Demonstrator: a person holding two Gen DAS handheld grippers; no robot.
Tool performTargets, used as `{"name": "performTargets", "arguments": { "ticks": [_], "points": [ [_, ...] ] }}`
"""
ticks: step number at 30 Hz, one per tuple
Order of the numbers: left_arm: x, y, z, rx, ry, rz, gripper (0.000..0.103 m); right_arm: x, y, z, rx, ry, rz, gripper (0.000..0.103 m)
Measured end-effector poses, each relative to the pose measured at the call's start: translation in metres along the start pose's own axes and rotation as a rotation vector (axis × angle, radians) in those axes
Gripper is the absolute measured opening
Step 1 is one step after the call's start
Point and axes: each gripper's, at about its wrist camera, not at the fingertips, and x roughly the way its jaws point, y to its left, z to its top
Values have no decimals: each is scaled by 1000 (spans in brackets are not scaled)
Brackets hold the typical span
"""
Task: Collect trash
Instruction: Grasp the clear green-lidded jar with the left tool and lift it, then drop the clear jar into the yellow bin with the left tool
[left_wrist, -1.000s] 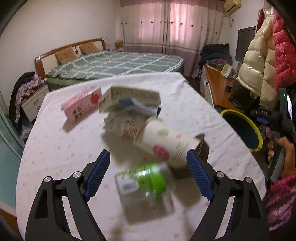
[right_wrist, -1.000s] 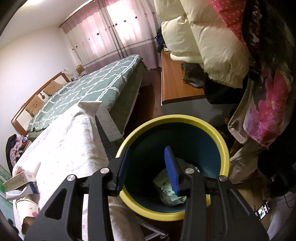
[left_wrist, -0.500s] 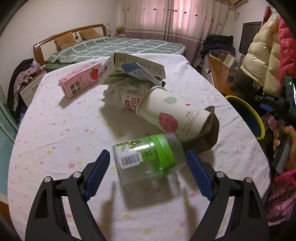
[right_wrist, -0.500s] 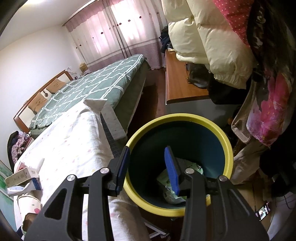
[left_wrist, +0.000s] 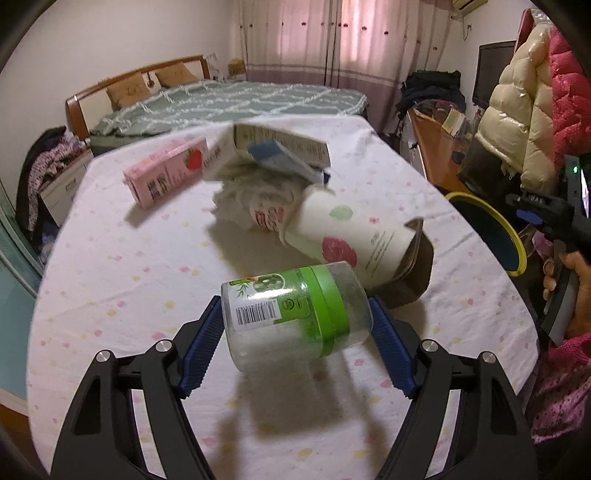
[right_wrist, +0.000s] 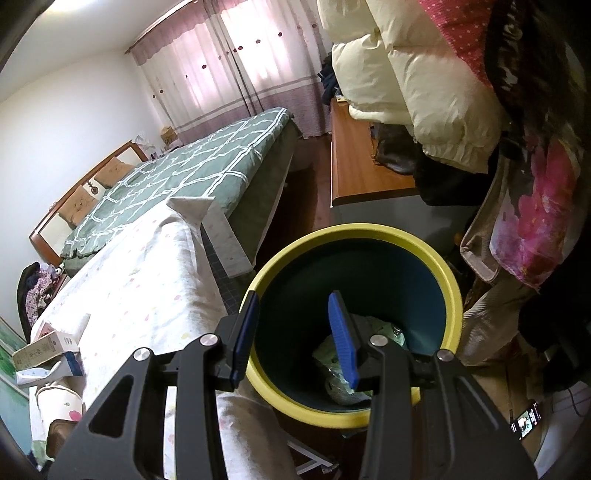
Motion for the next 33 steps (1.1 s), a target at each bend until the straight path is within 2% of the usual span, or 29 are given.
{"name": "performTargets", "arguments": {
  "ticks": [8, 16, 24, 33],
  "points": [
    [-43, -8, 31, 21, -116, -13, 76, -9, -6, 0, 4, -15, 8, 38],
    [-36, -75, 79, 118, -165, -167, 76, -24, -26, -1, 3, -38, -21, 38],
    [19, -177, 116, 214, -99, -311, 77, -34, -63, -9, 15, -41, -67, 38],
    [94, -280, 128, 289, 15, -387, 77, -34, -103, -15, 62, -35, -89, 38]
  ]
}}
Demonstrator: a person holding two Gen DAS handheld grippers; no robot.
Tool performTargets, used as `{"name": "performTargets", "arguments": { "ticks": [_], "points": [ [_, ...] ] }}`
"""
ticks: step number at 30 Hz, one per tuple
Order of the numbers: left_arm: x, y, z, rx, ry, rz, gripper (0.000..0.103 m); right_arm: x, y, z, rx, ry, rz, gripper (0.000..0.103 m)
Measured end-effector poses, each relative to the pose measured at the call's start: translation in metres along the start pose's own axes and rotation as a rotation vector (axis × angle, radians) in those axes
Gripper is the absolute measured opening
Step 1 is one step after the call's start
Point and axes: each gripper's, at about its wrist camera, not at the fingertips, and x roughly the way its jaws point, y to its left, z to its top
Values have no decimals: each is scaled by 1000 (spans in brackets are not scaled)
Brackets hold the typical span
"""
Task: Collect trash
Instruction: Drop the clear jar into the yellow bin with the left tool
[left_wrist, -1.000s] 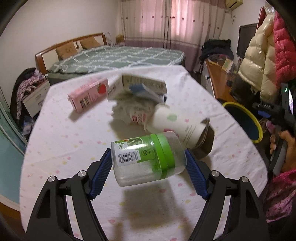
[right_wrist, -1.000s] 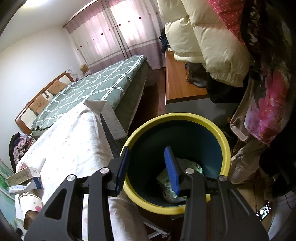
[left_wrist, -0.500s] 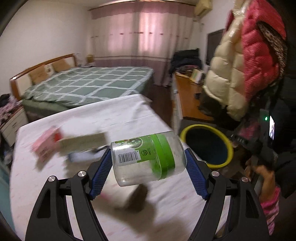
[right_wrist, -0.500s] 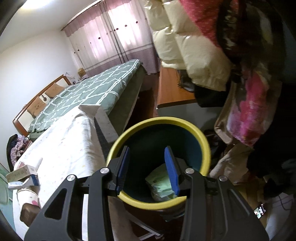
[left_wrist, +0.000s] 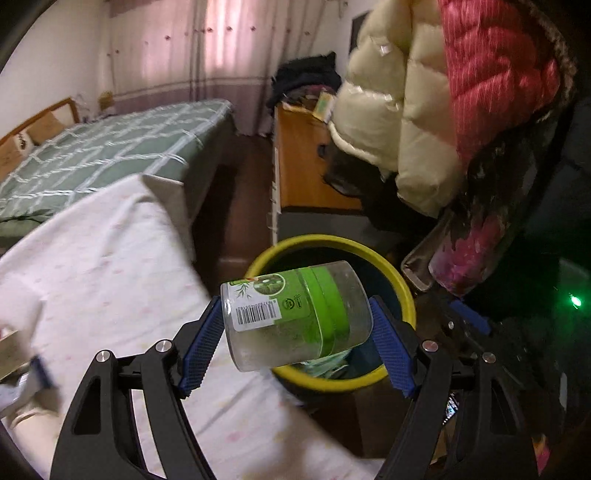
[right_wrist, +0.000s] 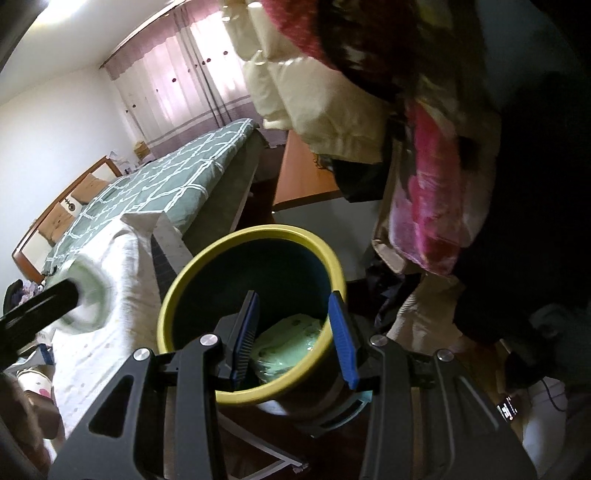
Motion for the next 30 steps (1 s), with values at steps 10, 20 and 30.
{"name": "performTargets", "arguments": {
  "ticks": [10, 20, 30],
  "points": [
    [84, -28, 0, 11, 147, -6, 77, 8, -28, 0, 34, 22, -16, 38],
    [31, -13, -5, -26, 64, 5, 87, 12, -26, -5, 29, 39, -1, 39],
    [-122, 51, -48, -87, -160, 166, 93, 9, 20, -16, -49, 60, 62, 39]
  ]
}}
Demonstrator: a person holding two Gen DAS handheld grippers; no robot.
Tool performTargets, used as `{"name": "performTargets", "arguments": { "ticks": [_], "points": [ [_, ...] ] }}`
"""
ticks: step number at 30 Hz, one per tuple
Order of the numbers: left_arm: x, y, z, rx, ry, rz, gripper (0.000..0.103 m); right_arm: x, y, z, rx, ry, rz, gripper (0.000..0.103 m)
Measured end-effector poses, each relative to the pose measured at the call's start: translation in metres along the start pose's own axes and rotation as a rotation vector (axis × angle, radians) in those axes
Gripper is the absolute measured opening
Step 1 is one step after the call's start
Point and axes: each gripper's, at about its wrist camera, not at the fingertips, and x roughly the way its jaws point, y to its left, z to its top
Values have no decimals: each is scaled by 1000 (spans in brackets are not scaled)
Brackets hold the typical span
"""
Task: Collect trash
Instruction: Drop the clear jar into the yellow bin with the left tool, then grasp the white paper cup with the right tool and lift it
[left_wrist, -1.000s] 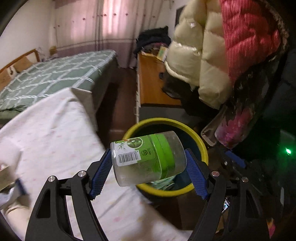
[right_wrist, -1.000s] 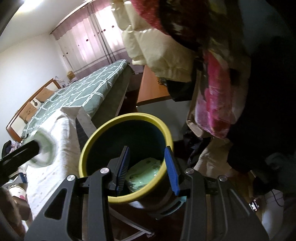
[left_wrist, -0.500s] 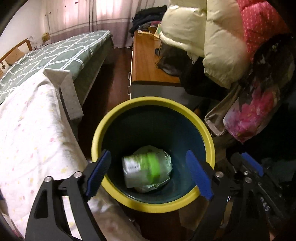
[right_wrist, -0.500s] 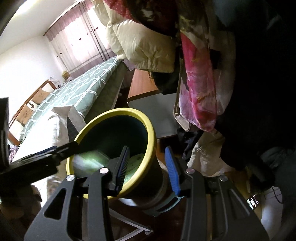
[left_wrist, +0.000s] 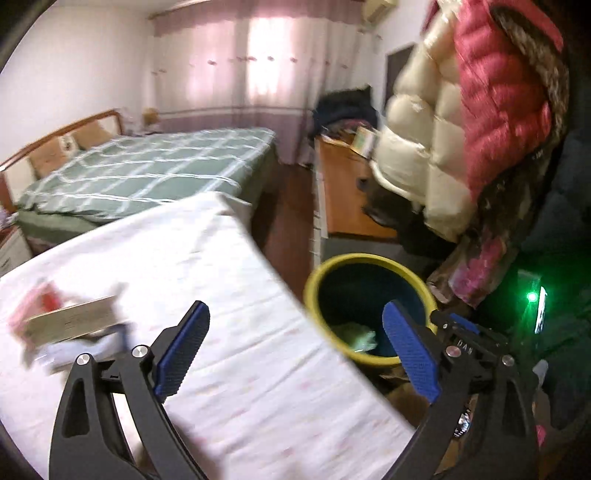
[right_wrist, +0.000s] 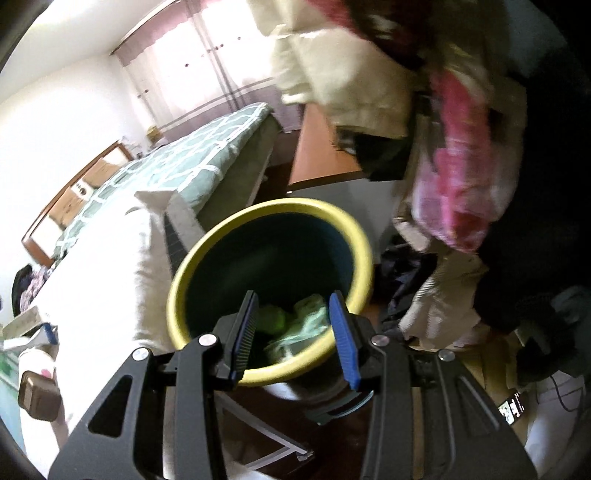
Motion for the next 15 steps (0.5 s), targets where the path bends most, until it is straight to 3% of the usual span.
{"name": "performTargets", "arguments": {
  "ticks": [15],
  "points": [
    [-143, 185, -89, -305, -109, 377, 94, -24, 155, -40, -283, 42, 232, 39]
  ]
}}
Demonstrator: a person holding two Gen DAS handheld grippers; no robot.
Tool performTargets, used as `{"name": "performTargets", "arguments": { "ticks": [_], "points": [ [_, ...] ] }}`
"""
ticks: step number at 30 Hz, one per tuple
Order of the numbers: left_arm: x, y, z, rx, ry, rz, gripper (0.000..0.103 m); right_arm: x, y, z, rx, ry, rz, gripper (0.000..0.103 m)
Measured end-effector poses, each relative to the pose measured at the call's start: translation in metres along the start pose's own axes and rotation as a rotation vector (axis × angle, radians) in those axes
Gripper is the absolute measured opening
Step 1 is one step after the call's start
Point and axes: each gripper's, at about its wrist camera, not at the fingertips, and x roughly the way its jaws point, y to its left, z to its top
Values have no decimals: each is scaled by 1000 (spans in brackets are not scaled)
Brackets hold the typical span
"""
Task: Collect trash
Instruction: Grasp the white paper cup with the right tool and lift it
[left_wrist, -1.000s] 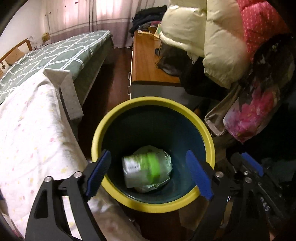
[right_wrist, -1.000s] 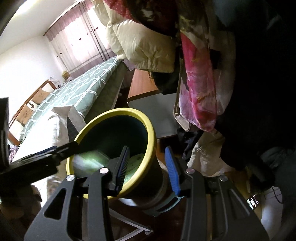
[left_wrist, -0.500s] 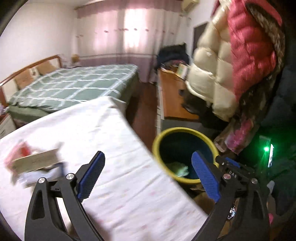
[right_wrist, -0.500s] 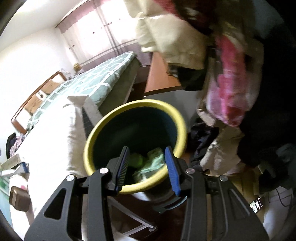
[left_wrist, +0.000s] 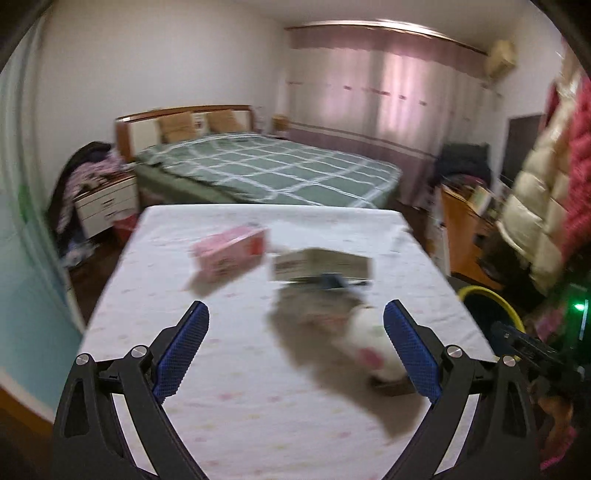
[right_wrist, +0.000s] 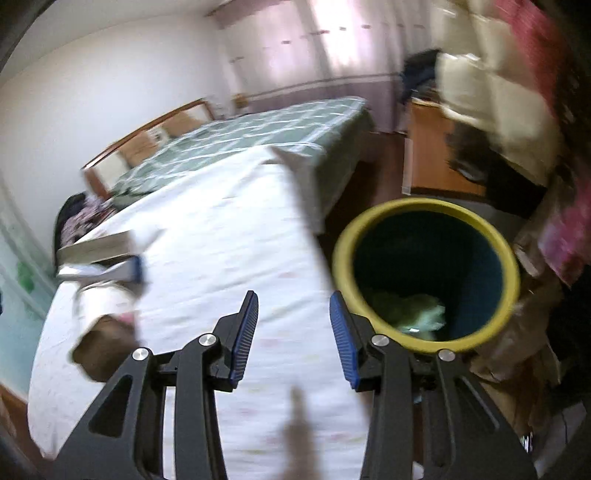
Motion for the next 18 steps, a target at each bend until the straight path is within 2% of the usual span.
{"name": "performTargets", "arguments": {
  "ticks": [5, 7, 12, 15, 18],
  "points": [
    [-13, 45, -8, -55, -15, 62, 94, -5, 62, -1, -118, 6, 124, 39],
    [-16, 52, -11, -66, -25, 74, 94, -6, 88, 0, -168, 14, 171, 41],
    [-20, 60, -13, -83, -35, 76, 94, 4, 151, 2, -345, 115, 319, 58],
    [-19, 63, -15, -86, -27, 71, 94, 15, 185, 2, -483, 160, 288, 62],
    [-14, 58, -15, -89, -17, 65, 94, 27, 200, 7, -564, 194, 252, 64]
  ]
}}
